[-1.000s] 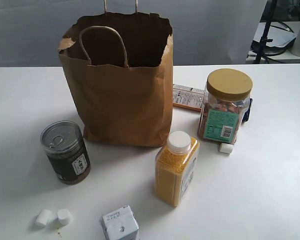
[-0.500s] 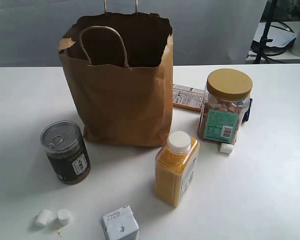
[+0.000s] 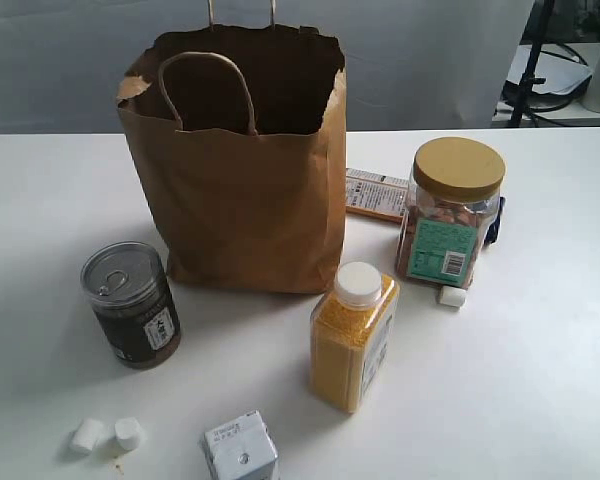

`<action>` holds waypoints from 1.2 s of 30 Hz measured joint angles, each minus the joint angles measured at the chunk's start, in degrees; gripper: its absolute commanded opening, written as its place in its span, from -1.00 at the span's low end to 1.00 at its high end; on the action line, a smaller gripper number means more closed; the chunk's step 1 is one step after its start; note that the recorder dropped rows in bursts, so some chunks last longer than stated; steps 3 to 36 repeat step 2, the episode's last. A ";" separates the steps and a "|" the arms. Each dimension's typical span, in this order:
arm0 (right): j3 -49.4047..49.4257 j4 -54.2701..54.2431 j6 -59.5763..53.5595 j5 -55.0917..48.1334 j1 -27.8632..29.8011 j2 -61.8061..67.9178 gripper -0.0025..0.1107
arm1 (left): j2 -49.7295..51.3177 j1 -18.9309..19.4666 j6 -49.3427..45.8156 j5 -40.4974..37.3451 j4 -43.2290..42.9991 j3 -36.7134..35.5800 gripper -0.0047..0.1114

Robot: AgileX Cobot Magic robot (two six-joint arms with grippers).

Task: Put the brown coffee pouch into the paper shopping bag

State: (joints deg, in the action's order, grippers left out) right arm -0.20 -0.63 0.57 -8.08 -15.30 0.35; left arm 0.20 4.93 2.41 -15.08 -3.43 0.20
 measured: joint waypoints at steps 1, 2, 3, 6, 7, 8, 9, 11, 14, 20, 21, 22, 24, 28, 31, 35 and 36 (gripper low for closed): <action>0.00 0.00 0.00 0.00 0.00 0.00 -0.96 | 0.00 0.00 0.00 0.00 0.00 0.00 -0.92; 0.00 0.00 0.00 0.00 0.00 0.00 -0.96 | 0.00 0.00 0.00 0.00 0.00 0.00 -0.92; 0.00 0.00 0.00 0.00 0.00 0.00 -0.96 | 0.00 0.00 0.00 0.00 0.00 0.00 -0.92; 0.00 0.00 0.00 0.00 0.00 0.00 -0.96 | 0.00 0.00 0.00 0.00 0.00 0.00 -0.92; 0.00 0.00 0.00 0.00 0.00 0.00 -0.96 | 0.00 0.00 0.00 0.00 0.00 0.00 -0.92; 0.00 0.00 0.00 0.00 0.00 0.00 -0.96 | 0.00 0.00 0.00 0.00 0.00 0.00 -0.92; 0.00 0.00 0.00 0.00 0.00 0.00 -0.96 | 0.00 0.00 0.00 0.00 0.00 0.00 -0.92; 0.00 0.00 0.00 0.00 0.00 0.00 -0.96 | 0.00 0.00 0.00 0.00 0.00 0.00 -0.92; 0.00 0.00 0.00 0.00 0.00 0.00 -0.96 | 0.00 0.00 0.00 0.00 0.00 0.00 -0.92; 0.00 0.00 0.00 0.00 0.00 0.00 -0.96 | 0.00 0.00 0.00 0.00 0.00 0.00 -0.92; 0.00 0.00 0.00 0.00 0.00 0.00 -0.96 | 0.00 0.00 0.00 0.00 0.00 0.00 -0.92; 0.00 0.00 0.00 0.00 0.00 0.00 -0.96 | 0.00 0.00 0.00 0.00 0.00 0.00 -0.92; 0.00 0.00 0.00 0.00 0.00 0.00 -0.96 | 0.00 0.00 0.00 0.00 0.00 0.00 -0.92; 0.00 0.00 0.00 0.00 0.00 0.00 -0.96 | 0.00 0.00 0.00 0.00 0.00 0.00 -0.92; 0.00 0.00 0.00 0.00 0.00 0.00 -0.96 | 0.00 0.00 0.00 0.00 0.00 0.00 -0.92; 0.00 0.00 0.00 0.00 0.00 0.00 -0.96 | 0.00 0.00 0.00 0.00 0.00 0.00 -0.92; 0.00 0.00 0.00 0.00 0.00 0.00 -0.96 | 0.00 0.00 0.00 0.00 0.00 0.00 -0.92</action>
